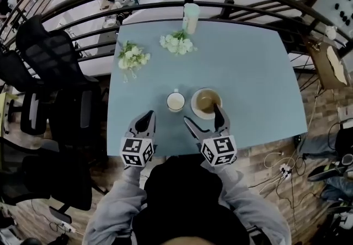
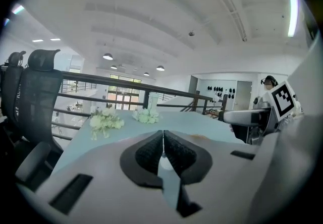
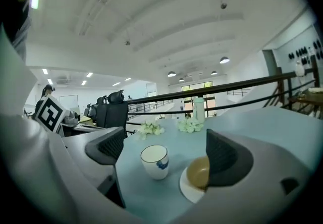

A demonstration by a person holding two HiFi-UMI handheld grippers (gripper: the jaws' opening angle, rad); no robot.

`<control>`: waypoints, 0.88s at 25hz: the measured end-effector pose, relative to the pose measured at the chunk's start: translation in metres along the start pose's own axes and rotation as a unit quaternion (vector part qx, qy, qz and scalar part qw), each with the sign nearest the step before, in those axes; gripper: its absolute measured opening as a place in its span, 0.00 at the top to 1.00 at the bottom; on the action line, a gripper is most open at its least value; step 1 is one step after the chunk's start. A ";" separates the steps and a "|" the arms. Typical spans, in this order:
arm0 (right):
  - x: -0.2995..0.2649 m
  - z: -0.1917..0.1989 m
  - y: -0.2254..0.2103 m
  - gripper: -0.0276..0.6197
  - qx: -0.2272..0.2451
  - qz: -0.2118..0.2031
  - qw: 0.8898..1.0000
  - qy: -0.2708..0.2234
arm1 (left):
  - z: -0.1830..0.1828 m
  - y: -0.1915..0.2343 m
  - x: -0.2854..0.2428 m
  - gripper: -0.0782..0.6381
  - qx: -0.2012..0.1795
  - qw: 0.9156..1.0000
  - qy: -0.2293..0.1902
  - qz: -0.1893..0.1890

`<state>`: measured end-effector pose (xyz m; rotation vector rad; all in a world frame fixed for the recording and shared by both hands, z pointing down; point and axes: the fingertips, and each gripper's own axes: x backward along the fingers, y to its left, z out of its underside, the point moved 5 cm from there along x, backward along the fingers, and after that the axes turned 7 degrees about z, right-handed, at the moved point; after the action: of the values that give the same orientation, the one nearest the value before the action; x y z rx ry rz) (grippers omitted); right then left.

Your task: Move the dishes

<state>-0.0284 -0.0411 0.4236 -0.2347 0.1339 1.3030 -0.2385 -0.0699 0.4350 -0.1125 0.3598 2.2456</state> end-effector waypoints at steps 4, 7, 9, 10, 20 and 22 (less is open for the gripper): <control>0.017 -0.024 -0.039 0.19 -0.007 0.025 0.999 -0.023 | -0.028 -0.020 -0.013 0.87 -0.019 0.999 -0.028 0.010; 0.028 -0.037 -0.070 0.22 -0.005 0.043 0.999 -0.028 | -0.045 -0.037 -0.020 0.87 -0.036 0.998 -0.041 0.012; 0.035 -0.042 -0.089 0.30 -0.006 0.050 0.998 -0.040 | -0.050 -0.046 -0.024 0.87 -0.044 0.998 -0.043 0.011; 0.038 -0.044 -0.097 0.34 -0.007 0.055 0.997 -0.049 | -0.051 -0.050 -0.026 0.87 -0.046 0.998 -0.044 0.008; 0.053 -0.046 -0.144 0.87 -0.056 0.120 0.989 -0.062 | -0.049 -0.053 -0.028 0.87 -0.033 0.997 -0.048 -0.046; 0.051 -0.044 -0.150 0.95 -0.053 0.120 0.990 -0.058 | -0.048 -0.050 -0.027 0.87 -0.029 0.996 -0.052 -0.062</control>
<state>0.1310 -0.0408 0.3842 -0.2374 -0.0079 1.5617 -0.1853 -0.0736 0.3841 -0.0457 0.2254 2.1291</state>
